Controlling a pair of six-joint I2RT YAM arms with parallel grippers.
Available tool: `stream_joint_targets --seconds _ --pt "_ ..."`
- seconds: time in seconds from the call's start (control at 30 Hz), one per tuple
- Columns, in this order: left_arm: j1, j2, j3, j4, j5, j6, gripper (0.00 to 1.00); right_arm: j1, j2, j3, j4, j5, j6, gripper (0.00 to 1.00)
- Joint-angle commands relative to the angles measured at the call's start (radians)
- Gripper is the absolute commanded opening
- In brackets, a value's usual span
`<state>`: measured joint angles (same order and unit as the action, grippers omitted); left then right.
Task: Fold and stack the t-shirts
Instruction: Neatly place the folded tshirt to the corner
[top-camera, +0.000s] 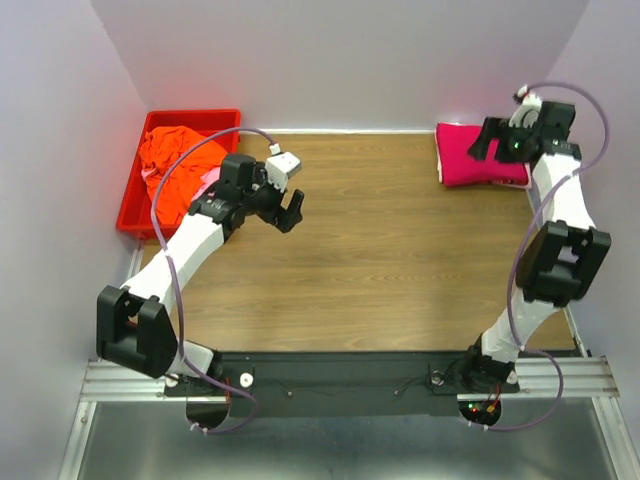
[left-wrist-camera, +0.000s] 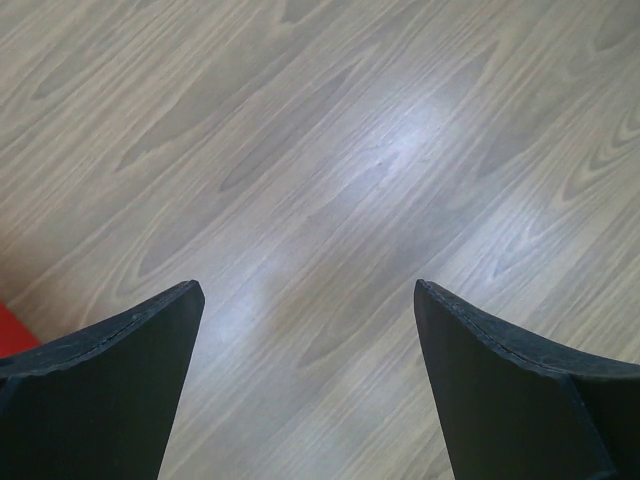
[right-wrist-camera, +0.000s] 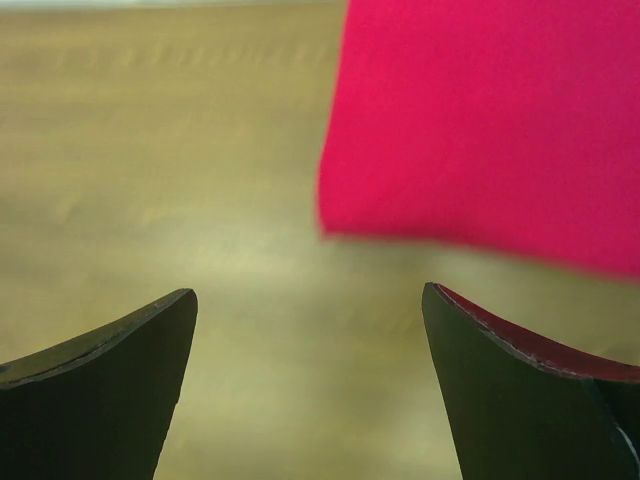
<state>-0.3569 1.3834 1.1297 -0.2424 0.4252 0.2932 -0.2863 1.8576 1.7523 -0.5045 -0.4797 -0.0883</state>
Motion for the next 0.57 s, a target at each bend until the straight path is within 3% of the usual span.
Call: stream_joint_targets --seconds 0.0,0.07,0.23,0.53 --pt "0.007 -0.029 0.013 -0.06 -0.068 0.001 0.99 0.012 -0.246 -0.225 -0.129 -0.126 -0.017 1.0" --pt "0.009 -0.034 -0.025 -0.07 -0.059 0.015 0.99 0.021 -0.326 -0.374 -0.152 -0.137 -0.048 1.0" --pt "0.009 -0.053 -0.103 -0.083 -0.074 0.027 0.99 0.038 -0.492 -0.571 -0.227 -0.155 -0.113 1.0" --pt "0.01 -0.17 -0.183 -0.072 -0.114 0.004 0.99 0.041 -0.704 -0.735 -0.269 -0.138 -0.148 1.0"
